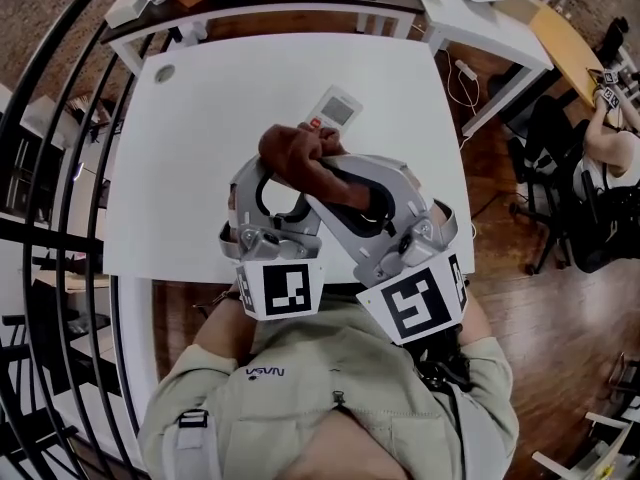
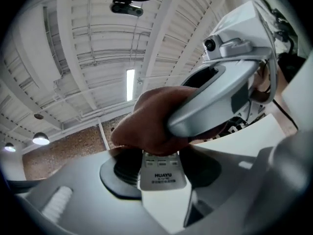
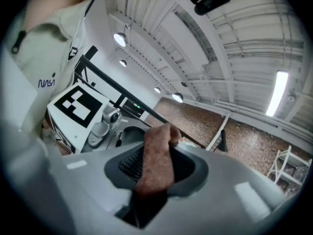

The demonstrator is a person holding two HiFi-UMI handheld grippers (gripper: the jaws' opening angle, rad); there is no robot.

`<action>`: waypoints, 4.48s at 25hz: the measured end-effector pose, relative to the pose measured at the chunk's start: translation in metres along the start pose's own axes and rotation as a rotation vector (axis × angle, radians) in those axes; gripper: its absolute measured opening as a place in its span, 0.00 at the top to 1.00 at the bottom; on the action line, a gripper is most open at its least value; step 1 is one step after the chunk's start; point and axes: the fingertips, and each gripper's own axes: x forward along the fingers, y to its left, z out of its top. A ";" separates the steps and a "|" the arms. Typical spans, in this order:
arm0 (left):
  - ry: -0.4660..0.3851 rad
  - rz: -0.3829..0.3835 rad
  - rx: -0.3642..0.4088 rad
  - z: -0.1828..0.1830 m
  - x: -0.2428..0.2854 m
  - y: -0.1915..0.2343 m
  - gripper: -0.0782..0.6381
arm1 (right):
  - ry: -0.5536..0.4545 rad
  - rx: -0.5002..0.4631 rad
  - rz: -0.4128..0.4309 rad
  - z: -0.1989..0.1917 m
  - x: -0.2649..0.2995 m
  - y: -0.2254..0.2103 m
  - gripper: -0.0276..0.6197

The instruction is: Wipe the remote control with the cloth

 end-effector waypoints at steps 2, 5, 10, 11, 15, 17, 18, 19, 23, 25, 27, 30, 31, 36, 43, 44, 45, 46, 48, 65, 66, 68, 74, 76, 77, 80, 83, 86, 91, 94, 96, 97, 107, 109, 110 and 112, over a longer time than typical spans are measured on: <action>-0.046 -0.053 -0.158 0.003 0.001 0.005 0.55 | -0.027 0.042 -0.121 -0.003 -0.013 -0.029 0.78; -0.082 -0.107 -0.448 -0.001 0.001 0.012 0.55 | -0.063 0.149 -0.339 -0.016 -0.034 -0.080 0.78; -0.127 -0.205 -0.562 -0.003 -0.003 0.013 0.55 | -0.113 0.207 -0.371 -0.024 -0.033 -0.090 0.78; -0.133 -0.209 -0.587 -0.002 -0.003 0.014 0.55 | -0.117 0.212 -0.348 -0.025 -0.029 -0.083 0.78; -0.143 -0.201 -0.620 -0.001 -0.003 0.019 0.55 | -0.130 0.251 -0.252 -0.027 -0.018 -0.058 0.78; -0.146 -0.197 -0.633 -0.001 -0.004 0.020 0.55 | -0.135 0.267 -0.203 -0.026 -0.016 -0.046 0.78; -0.147 -0.195 -0.641 -0.001 -0.004 0.021 0.55 | -0.136 0.270 -0.177 -0.025 -0.015 -0.040 0.78; -0.148 -0.192 -0.649 -0.001 -0.005 0.022 0.55 | -0.136 0.269 -0.152 -0.025 -0.015 -0.034 0.78; -0.164 -0.189 -0.674 0.001 -0.007 0.025 0.55 | -0.148 0.286 -0.129 -0.023 -0.019 -0.033 0.78; -0.177 -0.203 -0.681 0.005 -0.008 0.024 0.55 | -0.182 0.319 -0.202 -0.024 -0.030 -0.054 0.78; -0.195 -0.236 -0.687 0.013 -0.010 0.019 0.55 | -0.222 0.336 -0.288 -0.028 -0.043 -0.082 0.78; -0.233 -0.305 -0.691 0.028 -0.014 0.007 0.55 | -0.251 0.379 -0.331 -0.033 -0.052 -0.106 0.78; -0.245 -0.322 -0.690 0.032 -0.015 0.005 0.55 | -0.254 0.389 -0.316 -0.033 -0.049 -0.106 0.78; -0.275 -0.326 -0.691 0.041 -0.015 0.009 0.55 | -0.253 0.383 -0.179 -0.025 -0.031 -0.075 0.78; -0.288 -0.279 -0.704 0.038 -0.016 0.025 0.55 | -0.241 0.378 0.012 -0.019 -0.010 -0.022 0.78; -0.288 -0.282 -0.706 0.038 -0.017 0.024 0.55 | -0.235 0.377 0.006 -0.021 -0.010 -0.024 0.78; -0.288 -0.288 -0.708 0.038 -0.018 0.023 0.55 | -0.227 0.376 -0.020 -0.024 -0.012 -0.030 0.78; -0.288 -0.297 -0.709 0.039 -0.018 0.020 0.55 | -0.220 0.374 -0.062 -0.028 -0.016 -0.041 0.78; -0.288 -0.319 -0.712 0.041 -0.018 0.015 0.55 | -0.204 0.355 -0.157 -0.037 -0.023 -0.068 0.78; -0.297 -0.305 -0.735 0.041 -0.017 0.021 0.55 | -0.138 0.269 0.025 -0.031 0.015 -0.004 0.78; -0.295 -0.300 -0.738 0.039 -0.017 0.023 0.55 | -0.114 0.254 0.046 -0.033 0.017 0.002 0.78; -0.294 -0.292 -0.741 0.038 -0.017 0.024 0.55 | -0.107 0.253 0.041 -0.035 0.018 0.002 0.78; -0.281 -0.272 -0.668 0.035 -0.018 0.023 0.55 | -0.164 0.356 -0.244 -0.041 -0.011 -0.070 0.78; -0.277 -0.265 -0.634 0.037 -0.018 0.020 0.55 | -0.181 0.336 -0.267 -0.037 -0.018 -0.078 0.78; -0.276 -0.262 -0.628 0.037 -0.018 0.020 0.55 | -0.187 0.326 -0.258 -0.034 -0.018 -0.075 0.78; -0.276 -0.251 -0.620 0.039 -0.019 0.021 0.55 | -0.192 0.320 -0.213 -0.030 -0.015 -0.061 0.78; -0.275 -0.230 -0.614 0.037 -0.018 0.025 0.55 | -0.199 0.324 -0.163 -0.030 -0.008 -0.044 0.78; -0.276 -0.208 -0.619 0.035 -0.018 0.029 0.55 | -0.169 0.307 -0.071 -0.033 0.003 -0.015 0.78; -0.274 -0.173 -0.623 0.032 -0.020 0.038 0.55 | -0.071 0.238 0.116 -0.037 0.015 0.033 0.78; -0.271 -0.162 -0.622 0.030 -0.020 0.040 0.55 | -0.081 0.222 0.157 -0.033 0.018 0.044 0.78; -0.271 -0.157 -0.617 0.029 -0.019 0.041 0.55 | -0.080 0.216 0.156 -0.034 0.019 0.043 0.78; -0.271 -0.153 -0.613 0.029 -0.019 0.042 0.55 | -0.076 0.214 0.148 -0.035 0.018 0.040 0.78; -0.236 -0.082 -0.488 0.025 -0.016 0.053 0.55 | -0.120 0.289 -0.142 -0.041 0.002 -0.040 0.78; -0.228 -0.070 -0.447 0.025 -0.013 0.053 0.55 | -0.120 0.282 -0.177 -0.042 -0.002 -0.052 0.78; -0.224 -0.065 -0.430 0.025 -0.010 0.053 0.55 | -0.118 0.274 -0.187 -0.043 -0.003 -0.057 0.78; -0.210 -0.053 -0.421 0.028 -0.002 0.056 0.55 | -0.115 0.262 -0.207 -0.044 -0.004 -0.068 0.78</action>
